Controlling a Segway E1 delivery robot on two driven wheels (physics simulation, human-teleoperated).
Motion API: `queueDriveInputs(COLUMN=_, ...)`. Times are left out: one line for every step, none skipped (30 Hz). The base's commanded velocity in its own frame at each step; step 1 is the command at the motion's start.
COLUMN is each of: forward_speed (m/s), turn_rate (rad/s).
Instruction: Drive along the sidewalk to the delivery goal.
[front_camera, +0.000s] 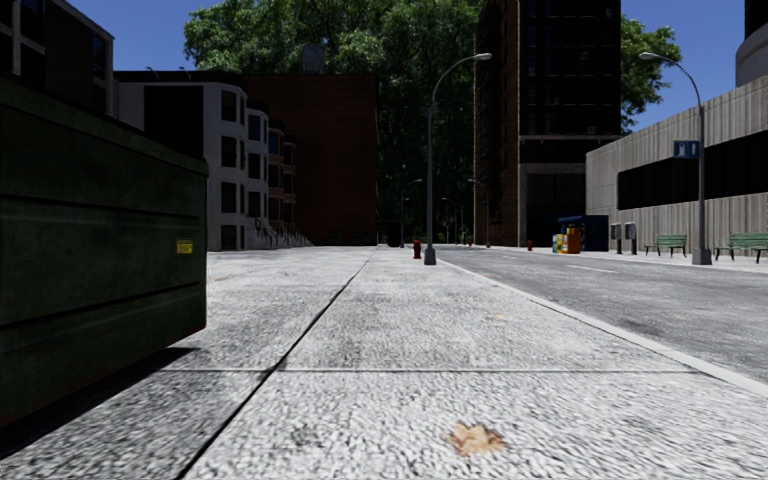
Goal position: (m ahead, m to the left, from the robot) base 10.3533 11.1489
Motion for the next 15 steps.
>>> queueDriveInputs(forward_speed=2.0, turn_rate=0.0)
queueDriveInputs(forward_speed=2.0, turn_rate=0.0)
queueDriveInputs(forward_speed=2.0, turn_rate=0.0)
queueDriveInputs(forward_speed=2.0, turn_rate=0.0)
queueDriveInputs(forward_speed=2.0, turn_rate=0.0)
queueDriveInputs(forward_speed=2.0, turn_rate=0.0)
queueDriveInputs(forward_speed=2.0, turn_rate=0.0)
queueDriveInputs(forward_speed=2.0, turn_rate=0.0)
queueDriveInputs(forward_speed=2.0, turn_rate=0.0)
queueDriveInputs(forward_speed=2.0, turn_rate=0.0)
queueDriveInputs(forward_speed=2.0, turn_rate=0.0)
queueDriveInputs(forward_speed=2.0, turn_rate=0.0)
queueDriveInputs(forward_speed=2.0, turn_rate=0.0)
queueDriveInputs(forward_speed=2.0, turn_rate=0.04)
queueDriveInputs(forward_speed=2.0, turn_rate=0.06)
